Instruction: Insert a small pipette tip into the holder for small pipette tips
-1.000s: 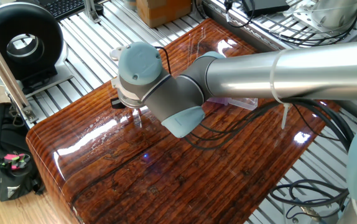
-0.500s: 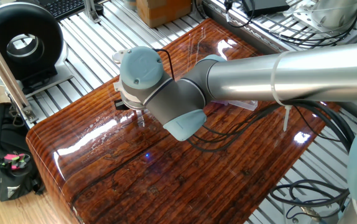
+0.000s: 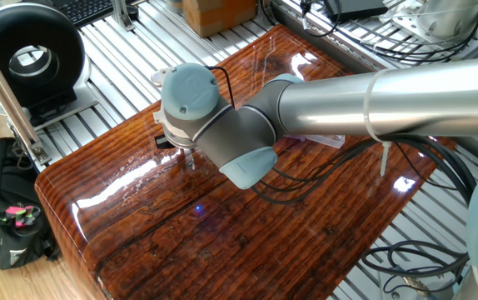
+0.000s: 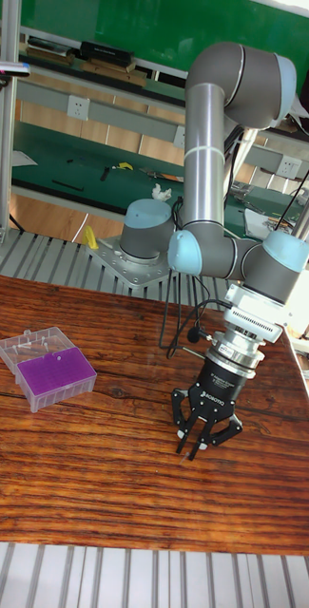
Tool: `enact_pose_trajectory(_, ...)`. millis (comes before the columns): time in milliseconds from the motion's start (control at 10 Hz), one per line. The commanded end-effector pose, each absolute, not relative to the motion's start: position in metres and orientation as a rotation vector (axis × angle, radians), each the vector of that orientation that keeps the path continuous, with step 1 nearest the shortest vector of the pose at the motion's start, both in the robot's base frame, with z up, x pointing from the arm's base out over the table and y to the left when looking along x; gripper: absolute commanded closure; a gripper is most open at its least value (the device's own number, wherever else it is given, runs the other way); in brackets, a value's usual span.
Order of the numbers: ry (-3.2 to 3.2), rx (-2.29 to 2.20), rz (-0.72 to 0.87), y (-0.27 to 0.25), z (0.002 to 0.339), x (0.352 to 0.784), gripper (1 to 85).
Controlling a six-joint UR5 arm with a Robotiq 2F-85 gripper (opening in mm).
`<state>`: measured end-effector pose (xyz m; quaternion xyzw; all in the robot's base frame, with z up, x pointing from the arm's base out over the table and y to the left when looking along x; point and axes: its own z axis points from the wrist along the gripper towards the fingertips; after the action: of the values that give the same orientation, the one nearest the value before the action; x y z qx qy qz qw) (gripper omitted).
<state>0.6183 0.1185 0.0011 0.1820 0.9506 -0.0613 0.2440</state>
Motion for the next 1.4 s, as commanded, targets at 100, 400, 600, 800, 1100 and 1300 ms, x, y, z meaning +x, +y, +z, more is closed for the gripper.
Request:
enact_pose_trajectory(100, 2.613, 0.486, -0.178, 0.1157, 0.0005, 0.6149, 61.0)
enact_pose_trajectory(400, 2.606, 0.494, -0.186, 0.1159, 0.0023, 0.6162, 62.3)
enact_pose_trajectory(600, 2.604, 0.497, -0.184, 0.1160, 0.0023, 0.6166, 63.3)
enact_pose_trajectory(800, 2.601, 0.503, -0.182, 0.1160, 0.0024, 0.6169, 65.0)
enact_pose_trajectory(1100, 2.597, 0.504, -0.178, 0.1164, 0.0028, 0.6180, 66.0)
enact_pose_trajectory(1300, 2.596, 0.508, -0.175, 0.1166, 0.0026, 0.6180, 67.7)
